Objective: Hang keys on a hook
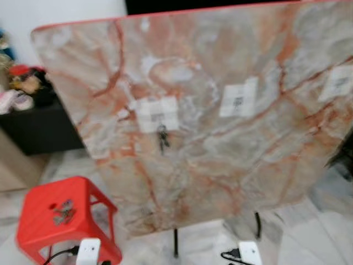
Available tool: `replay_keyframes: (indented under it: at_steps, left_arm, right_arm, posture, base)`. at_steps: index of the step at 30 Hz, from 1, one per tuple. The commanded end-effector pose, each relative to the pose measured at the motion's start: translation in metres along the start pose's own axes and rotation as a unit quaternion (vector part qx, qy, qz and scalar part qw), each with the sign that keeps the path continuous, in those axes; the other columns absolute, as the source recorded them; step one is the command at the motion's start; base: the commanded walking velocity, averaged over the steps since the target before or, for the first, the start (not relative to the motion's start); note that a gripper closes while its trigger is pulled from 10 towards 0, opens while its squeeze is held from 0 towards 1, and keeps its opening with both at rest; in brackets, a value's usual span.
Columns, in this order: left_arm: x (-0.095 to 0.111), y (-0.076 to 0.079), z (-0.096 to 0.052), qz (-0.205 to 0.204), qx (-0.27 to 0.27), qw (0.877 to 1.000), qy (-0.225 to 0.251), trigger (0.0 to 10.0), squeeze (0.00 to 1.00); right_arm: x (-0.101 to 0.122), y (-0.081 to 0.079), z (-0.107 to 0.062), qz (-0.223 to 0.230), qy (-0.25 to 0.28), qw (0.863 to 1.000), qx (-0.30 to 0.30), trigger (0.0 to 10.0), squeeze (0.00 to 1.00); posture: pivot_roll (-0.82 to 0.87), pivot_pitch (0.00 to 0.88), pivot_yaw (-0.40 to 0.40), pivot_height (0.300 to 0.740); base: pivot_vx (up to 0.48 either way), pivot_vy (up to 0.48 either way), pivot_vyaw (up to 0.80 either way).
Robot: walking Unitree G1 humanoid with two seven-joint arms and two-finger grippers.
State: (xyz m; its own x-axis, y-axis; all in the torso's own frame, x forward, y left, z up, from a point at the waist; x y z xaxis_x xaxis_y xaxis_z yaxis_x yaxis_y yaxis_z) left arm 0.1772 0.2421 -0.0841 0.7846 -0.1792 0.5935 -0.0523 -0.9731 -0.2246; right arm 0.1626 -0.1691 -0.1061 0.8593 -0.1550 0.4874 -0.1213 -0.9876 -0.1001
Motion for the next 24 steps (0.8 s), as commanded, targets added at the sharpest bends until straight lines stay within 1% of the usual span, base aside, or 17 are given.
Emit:
replay_keyframes:
  at_steps: [1, 3, 5, 7, 8, 12, 21, 24]
  left_arm:
    - [0.001, -0.004, 0.0, -0.007, 0.009, 1.0, 0.001, 10.0, 0.0]
    - [0.001, -0.003, 0.0, -0.007, 0.008, 1.0, 0.001, 10.0, 0.0]
    - [0.001, -0.001, 0.0, -0.018, 0.01, 1.0, 0.002, 10.0, 0.0]
    - [-0.001, 0.001, 0.0, -0.013, 0.008, 1.0, -0.003, 10.0, 0.0]
    - [-0.001, 0.001, 0.0, -0.013, 0.008, 1.0, -0.003, 10.0, 0.0]
    - [-0.003, 0.002, 0.0, -0.02, 0.009, 1.0, -0.005, 10.0, 0.0]
    - [-0.005, 0.005, 0.0, -0.03, 0.009, 0.999, -0.01, 10.0, 0.0]
    - [-0.004, 0.009, 0.0, -0.034, 0.009, 0.999, -0.012, 10.0, 0.0]
  right_arm:
    - [0.004, -0.009, 0.001, -0.007, 0.009, 1.0, 0.014, 10.0, 0.0]
    - [0.005, -0.009, 0.001, -0.006, 0.009, 1.0, 0.014, 10.0, 0.0]
    - [0.006, -0.008, 0.001, -0.005, 0.008, 1.0, 0.014, 10.0, 0.0]
    - [0.005, -0.009, 0.001, 0.0, 0.003, 1.0, 0.014, 10.0, 0.0]
    - [0.004, -0.009, 0.001, 0.006, 0.002, 1.0, 0.013, 10.0, 0.0]
    - [0.004, -0.009, 0.001, 0.011, 0.001, 1.0, 0.013, 10.0, 0.0]
    - [0.004, -0.008, 0.002, 0.008, -0.001, 1.0, 0.011, 10.0, 0.0]
    - [0.005, -0.007, 0.002, 0.005, 0.001, 1.0, 0.011, 10.0, 0.0]
  posture:
    - [0.04, 0.0, -0.018, 0.74]
    - [0.04, 0.0, -0.029, 0.74]
    - [0.04, 0.0, -0.035, 0.74]
    - [0.04, 0.001, -0.036, 0.74]
    - [0.04, 0.004, -0.038, 0.74]
    - [0.04, 0.012, -0.041, 0.74]
    - [0.04, 0.011, -0.055, 0.74]
    - [0.03, 0.006, -0.063, 0.74]
  base:
    - [0.0, 0.0, 0.8]
    - [0.0, 0.0, 0.8]
    - [0.0, 0.0, 0.8]
    - [0.0, 0.0, 0.8]
    - [0.0, 0.0, 0.0]
    - [0.0, 0.0, 0.0]
    - [0.0, 0.0, 0.0]
    - [0.0, 0.0, 0.0]
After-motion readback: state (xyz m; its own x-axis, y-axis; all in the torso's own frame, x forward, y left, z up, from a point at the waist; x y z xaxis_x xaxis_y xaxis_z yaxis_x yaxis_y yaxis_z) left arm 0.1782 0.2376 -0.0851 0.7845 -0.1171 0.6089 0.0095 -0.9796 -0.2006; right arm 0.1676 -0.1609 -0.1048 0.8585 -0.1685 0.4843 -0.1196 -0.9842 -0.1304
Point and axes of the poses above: a point about 5 cm out from each wrist's last joint towards the gripper, its own z axis pointing out of the wrist towards the gripper, its own x axis along the axis of the wrist's last joint, y = z × x, the point moved 1 cm from there along z, pointing out of the wrist towards the gripper, and after that the axes turned 9 degrees about z, right-handed, at the moved point
